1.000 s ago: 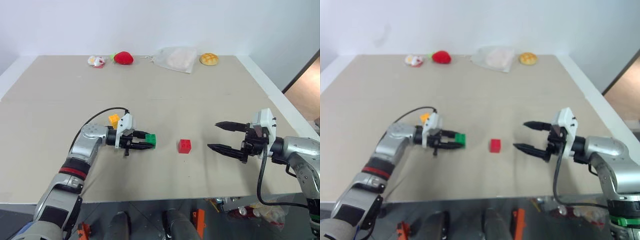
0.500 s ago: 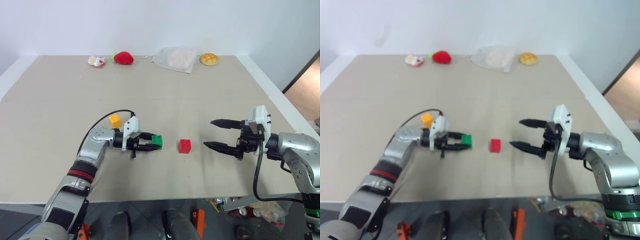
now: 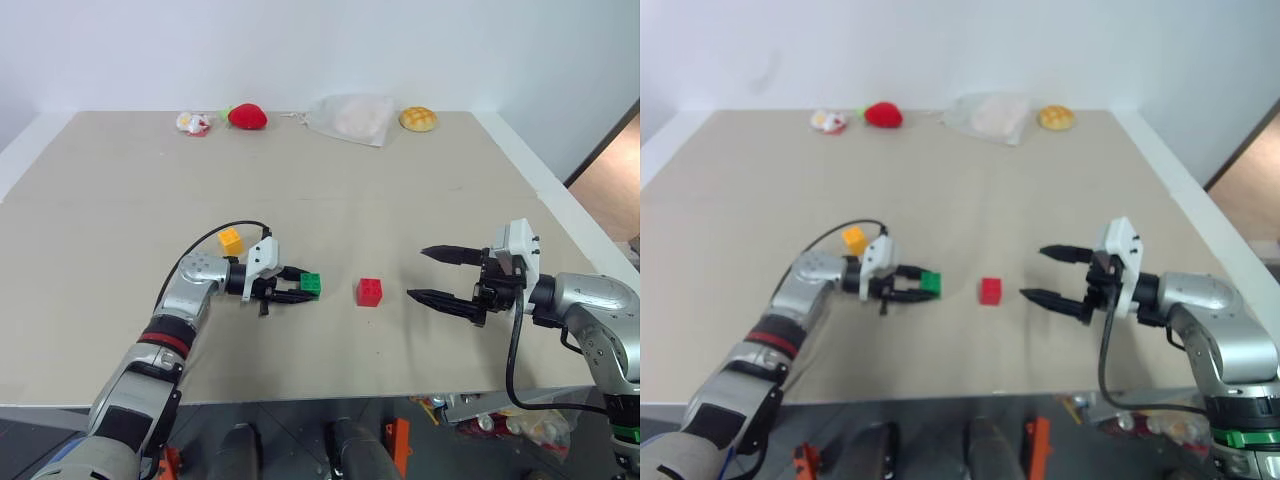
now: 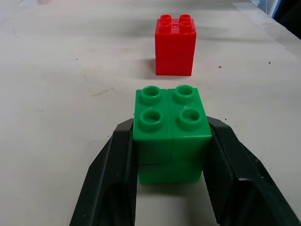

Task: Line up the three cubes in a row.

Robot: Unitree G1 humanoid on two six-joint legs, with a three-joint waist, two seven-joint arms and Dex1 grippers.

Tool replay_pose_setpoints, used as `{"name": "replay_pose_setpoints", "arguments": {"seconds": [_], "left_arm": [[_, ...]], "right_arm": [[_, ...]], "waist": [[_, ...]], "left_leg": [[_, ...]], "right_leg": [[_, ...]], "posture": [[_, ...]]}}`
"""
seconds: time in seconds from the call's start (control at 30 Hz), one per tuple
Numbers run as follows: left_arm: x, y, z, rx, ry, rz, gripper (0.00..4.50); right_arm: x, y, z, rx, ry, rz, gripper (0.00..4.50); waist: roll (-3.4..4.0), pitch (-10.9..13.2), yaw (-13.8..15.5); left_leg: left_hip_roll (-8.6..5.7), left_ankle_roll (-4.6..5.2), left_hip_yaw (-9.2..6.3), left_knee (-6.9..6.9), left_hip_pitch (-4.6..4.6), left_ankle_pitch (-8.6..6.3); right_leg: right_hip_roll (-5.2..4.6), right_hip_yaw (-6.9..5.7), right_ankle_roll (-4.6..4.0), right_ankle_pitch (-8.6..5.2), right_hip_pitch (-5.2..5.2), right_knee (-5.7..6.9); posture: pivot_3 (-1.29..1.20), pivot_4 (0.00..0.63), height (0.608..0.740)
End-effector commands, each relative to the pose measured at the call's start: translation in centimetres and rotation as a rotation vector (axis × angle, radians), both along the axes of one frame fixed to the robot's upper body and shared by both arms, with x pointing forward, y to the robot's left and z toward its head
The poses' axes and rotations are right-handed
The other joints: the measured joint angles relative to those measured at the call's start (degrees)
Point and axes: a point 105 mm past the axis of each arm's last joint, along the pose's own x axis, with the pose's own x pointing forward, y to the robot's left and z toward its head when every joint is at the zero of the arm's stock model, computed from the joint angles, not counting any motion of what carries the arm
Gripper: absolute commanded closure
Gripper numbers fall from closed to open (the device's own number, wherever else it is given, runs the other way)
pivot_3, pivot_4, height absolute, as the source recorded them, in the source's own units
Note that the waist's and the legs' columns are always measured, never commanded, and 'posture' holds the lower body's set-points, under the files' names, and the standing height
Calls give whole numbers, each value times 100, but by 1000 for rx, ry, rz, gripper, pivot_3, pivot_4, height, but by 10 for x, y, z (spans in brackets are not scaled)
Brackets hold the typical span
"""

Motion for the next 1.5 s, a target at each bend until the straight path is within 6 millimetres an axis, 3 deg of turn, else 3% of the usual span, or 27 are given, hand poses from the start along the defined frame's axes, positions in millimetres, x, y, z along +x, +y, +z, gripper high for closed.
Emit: {"name": "replay_pose_setpoints", "arguments": {"seconds": [0.03,0.17,0.3,0.47,0.7,0.9,1.0,1.07,1.13,1.33,1.5], "left_arm": [[0,-5,15,-66,5,-22,1502],[-3,-3,25,-121,5,-24,66],[-5,6,29,-121,2,-10,66],[-12,43,33,-73,-23,46,66],[-22,73,83,-216,-81,187,66],[-27,108,112,-364,-132,447,66],[-26,135,109,-398,-134,598,66],[-22,166,91,-399,-101,737,66],[-22,184,74,-353,-86,803,66],[-17,194,46,-271,-49,819,66],[-10,182,27,-206,-12,748,66]], "right_arm": [[0,-1,16,0,-68,0,0],[2,0,17,2,-67,2,0],[2,2,18,4,-66,9,0],[4,4,19,15,-64,22,0],[6,6,18,27,-61,31,0],[12,26,24,52,-110,64,0],[12,41,31,69,-137,105,0],[7,57,34,80,-147,173,0],[6,65,35,70,-158,209,0],[6,75,37,85,-159,248,0],[5,77,38,89,-162,258,0]], "waist": [[0,0,1],[0,0,0],[0,0,-9],[0,0,-28],[0,0,10],[1,0,-38],[1,0,-37],[2,0,-38],[1,0,-34],[0,-1,33],[-1,-1,28]], "left_leg": [[0,0,0,1,-1,0],[0,0,-1,-1,-3,0],[0,0,-1,-2,-1,0],[3,0,0,-3,1,0],[4,0,0,-1,-3,0],[9,0,3,-5,4,0],[17,0,3,-10,13,0],[17,0,1,-11,14,0],[17,0,3,-12,17,0],[15,-1,9,-3,-1,0],[15,-2,22,-7,-2,0]], "right_leg": [[0,0,0,0,0,0],[0,0,0,0,-3,0],[1,0,0,0,-2,0],[2,1,0,0,-2,0],[-3,-1,-1,-1,-2,0],[2,0,-3,0,-3,-1],[12,0,-11,5,-3,2],[14,-1,-11,5,-2,3],[15,0,-14,5,-2,3],[3,-3,-14,5,-7,-4],[-3,-2,-14,5,-11,-8]], "posture": [[0,150,739],[0,150,739],[0,150,739],[0,150,739],[0,150,739],[0,150,739],[0,150,739],[0,150,739],[0,150,739],[0,150,739],[0,150,739]]}}
